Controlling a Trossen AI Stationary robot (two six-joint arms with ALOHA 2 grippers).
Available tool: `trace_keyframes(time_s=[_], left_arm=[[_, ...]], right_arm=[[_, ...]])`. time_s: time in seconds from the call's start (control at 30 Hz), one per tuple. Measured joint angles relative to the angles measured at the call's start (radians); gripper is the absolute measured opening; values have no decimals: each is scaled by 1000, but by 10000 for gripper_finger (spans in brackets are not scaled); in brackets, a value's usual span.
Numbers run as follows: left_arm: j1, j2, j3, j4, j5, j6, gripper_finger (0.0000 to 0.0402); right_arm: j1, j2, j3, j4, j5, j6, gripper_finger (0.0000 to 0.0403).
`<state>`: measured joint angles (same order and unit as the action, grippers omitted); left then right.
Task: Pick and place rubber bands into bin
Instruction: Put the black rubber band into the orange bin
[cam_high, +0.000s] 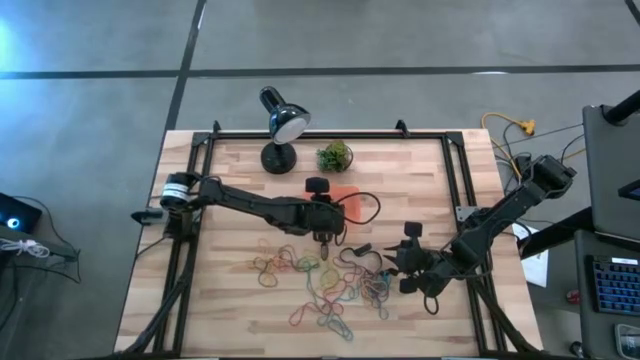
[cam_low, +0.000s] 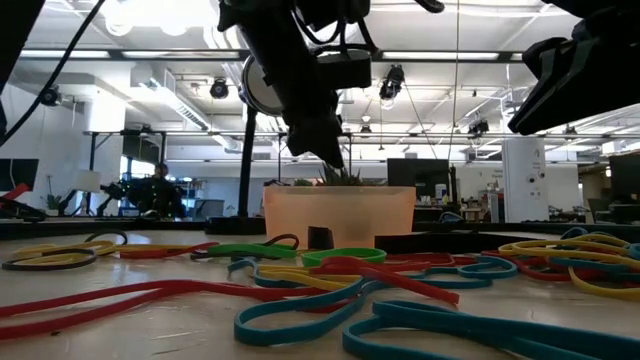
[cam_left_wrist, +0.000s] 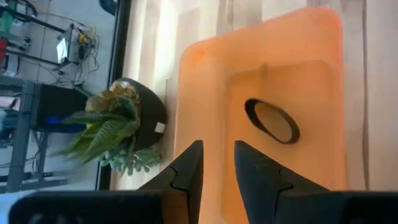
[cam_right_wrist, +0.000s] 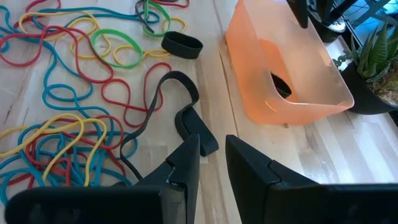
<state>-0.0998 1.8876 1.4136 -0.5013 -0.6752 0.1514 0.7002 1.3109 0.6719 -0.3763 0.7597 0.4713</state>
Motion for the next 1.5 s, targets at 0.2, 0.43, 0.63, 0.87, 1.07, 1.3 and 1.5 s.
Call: trace_keyframes(time_s=[0.2,0.43,0.63,0.87,1.07,1.3,1.5], left_arm=[[-78,-84,3,-132,15,-109,75],[-279,-220,-36,-248,13,-364,75],[-485,-256,-98,-242,-108,-482,75],[-636,-184,-151,-238,-389,-501,75],[-641,-135,-166,-242,-485,-468,75],[-633,-132,-173,-250,-488,-458,75],[-633,-133,-177,-249,-489,-459,75]], right_arm=[[0,-1,-22,67,-3,4,72],[-14,1,-89,201,-36,-8,72],[-52,12,-133,372,-104,-59,72],[-83,155,-104,371,-131,-77,72],[-93,289,-30,268,-107,-19,72],[-93,384,82,32,-59,102,72],[-99,398,96,9,-73,109,72]])
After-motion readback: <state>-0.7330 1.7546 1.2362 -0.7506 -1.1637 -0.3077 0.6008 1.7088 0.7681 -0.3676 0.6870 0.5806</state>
